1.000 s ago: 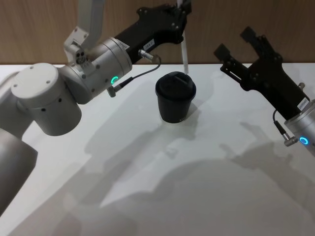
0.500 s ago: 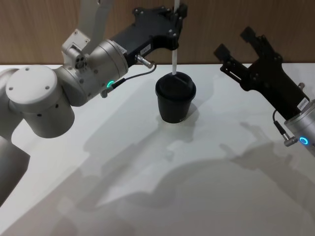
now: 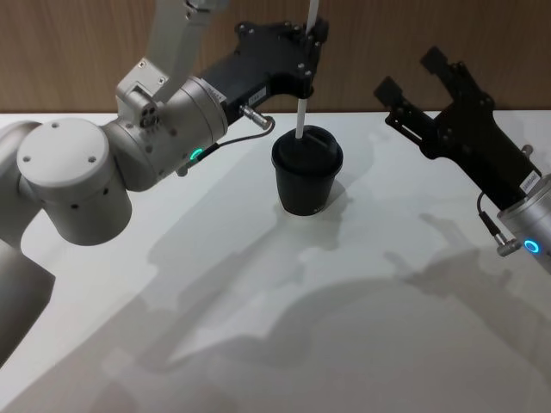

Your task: Pick up the straw with one hand, pass it to the other hand, and insert it into the cup.

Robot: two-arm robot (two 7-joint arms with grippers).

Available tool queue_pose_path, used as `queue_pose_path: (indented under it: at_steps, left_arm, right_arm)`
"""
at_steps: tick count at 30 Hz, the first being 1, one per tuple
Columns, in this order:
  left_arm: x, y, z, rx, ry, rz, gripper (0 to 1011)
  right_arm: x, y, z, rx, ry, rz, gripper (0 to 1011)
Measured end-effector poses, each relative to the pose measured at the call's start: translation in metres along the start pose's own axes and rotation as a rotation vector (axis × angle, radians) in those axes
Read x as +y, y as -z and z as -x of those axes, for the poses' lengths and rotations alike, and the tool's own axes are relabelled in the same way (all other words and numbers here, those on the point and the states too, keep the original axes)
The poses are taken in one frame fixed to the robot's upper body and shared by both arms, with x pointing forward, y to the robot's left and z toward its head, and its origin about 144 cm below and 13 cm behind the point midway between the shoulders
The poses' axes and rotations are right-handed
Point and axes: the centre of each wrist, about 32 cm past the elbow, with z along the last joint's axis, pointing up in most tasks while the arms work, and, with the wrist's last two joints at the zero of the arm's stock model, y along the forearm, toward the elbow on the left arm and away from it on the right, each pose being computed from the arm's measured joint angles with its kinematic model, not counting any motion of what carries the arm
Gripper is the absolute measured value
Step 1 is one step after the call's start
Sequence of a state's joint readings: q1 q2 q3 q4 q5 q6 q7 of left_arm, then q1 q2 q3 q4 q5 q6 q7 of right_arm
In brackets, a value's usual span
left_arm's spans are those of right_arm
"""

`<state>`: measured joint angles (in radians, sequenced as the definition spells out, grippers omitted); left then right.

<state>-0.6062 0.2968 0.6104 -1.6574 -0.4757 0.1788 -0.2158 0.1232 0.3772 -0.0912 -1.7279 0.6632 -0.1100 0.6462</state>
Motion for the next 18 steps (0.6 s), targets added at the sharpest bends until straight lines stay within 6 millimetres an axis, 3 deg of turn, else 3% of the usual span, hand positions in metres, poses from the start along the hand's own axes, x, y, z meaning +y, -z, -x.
queue_pose_path:
  at_steps: [18]
  left_arm:
    - [-0.0005, 0.0059, 0.0031, -0.014, -0.027, -0.020, 15]
  right_arm:
    - [0.0000, 0.0000, 0.0000, 0.000, 0.000, 0.000, 1001]
